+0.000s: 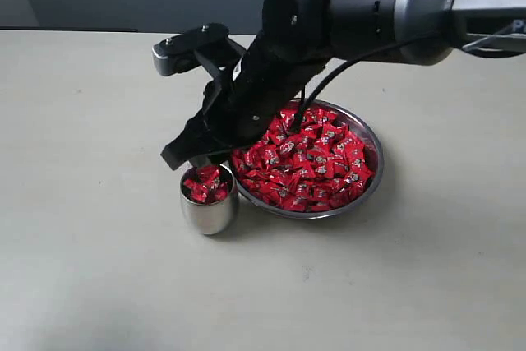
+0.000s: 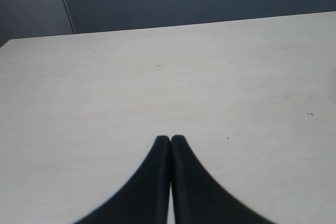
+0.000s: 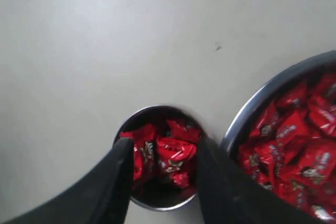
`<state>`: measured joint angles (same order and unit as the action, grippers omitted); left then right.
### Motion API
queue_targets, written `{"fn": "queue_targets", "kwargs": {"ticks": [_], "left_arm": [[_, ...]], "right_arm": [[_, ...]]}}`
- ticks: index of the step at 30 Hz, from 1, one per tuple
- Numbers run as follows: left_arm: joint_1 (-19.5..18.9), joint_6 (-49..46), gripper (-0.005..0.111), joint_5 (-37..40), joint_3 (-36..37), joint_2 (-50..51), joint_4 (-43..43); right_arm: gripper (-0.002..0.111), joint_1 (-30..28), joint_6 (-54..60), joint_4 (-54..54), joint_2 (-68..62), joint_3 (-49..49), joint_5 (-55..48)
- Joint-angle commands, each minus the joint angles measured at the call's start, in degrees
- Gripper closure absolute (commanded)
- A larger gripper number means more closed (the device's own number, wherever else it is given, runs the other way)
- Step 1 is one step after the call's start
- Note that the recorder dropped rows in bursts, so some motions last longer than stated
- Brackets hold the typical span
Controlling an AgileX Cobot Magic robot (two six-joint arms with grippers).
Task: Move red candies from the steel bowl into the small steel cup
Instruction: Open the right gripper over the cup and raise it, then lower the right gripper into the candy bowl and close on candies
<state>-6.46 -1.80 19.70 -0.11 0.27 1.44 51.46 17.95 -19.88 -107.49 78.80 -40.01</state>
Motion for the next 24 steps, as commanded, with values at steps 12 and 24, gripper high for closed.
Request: {"fn": "queue_targets", "kwargs": {"ticks": [12, 24], "left_arm": [[0.3, 0.1, 0.106, -0.6, 0.1, -0.3, 0.1], [0.3, 0.1, 0.106, -0.6, 0.1, -0.3, 0.1]], "right_arm": [[0.069, -5.0, -31.0, 39.0, 2.2, 0.3, -3.3], [0.069, -11.4, -31.5, 31.9, -6.2, 0.3, -7.3]]}}
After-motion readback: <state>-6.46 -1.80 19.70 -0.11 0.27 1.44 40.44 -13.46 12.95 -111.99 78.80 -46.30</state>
